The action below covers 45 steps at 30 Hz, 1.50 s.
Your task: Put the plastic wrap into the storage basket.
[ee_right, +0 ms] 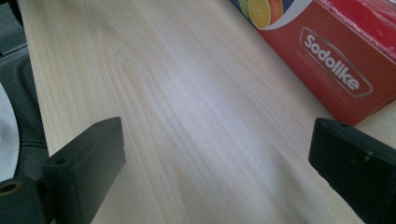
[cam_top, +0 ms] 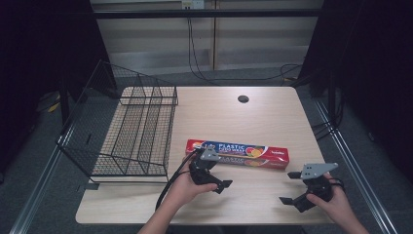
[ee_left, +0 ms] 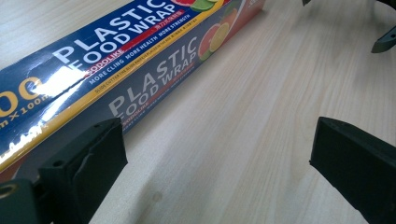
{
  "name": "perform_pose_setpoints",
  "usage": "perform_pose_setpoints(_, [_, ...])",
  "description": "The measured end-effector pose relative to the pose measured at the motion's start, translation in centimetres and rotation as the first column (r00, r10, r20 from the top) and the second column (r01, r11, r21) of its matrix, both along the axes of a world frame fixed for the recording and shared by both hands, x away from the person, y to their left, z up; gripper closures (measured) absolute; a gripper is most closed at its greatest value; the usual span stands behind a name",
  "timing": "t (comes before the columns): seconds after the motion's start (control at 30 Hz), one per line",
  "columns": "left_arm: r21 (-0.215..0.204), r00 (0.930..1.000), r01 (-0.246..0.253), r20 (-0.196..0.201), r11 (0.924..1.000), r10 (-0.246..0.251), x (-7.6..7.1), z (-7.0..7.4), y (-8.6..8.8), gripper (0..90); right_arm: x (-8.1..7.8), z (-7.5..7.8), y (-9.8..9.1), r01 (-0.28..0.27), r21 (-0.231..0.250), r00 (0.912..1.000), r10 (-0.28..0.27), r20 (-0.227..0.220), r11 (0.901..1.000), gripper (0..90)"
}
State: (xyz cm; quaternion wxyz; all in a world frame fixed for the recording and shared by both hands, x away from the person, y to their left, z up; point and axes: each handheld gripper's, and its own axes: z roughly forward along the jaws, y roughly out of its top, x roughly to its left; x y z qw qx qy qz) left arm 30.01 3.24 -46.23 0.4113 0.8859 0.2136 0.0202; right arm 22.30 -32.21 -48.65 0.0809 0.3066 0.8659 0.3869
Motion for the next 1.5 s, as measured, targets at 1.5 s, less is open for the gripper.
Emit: perform_pose_setpoints(1.5, [0.099, 0.9977, 0.054, 0.035, 0.9937, -0.057, 5.8, 1.9, -5.0, 3.3, -0.2, 0.1, -0.1, -0.014, 0.005, 0.9999, 0.014, 0.0, 0.9999, 3.4])
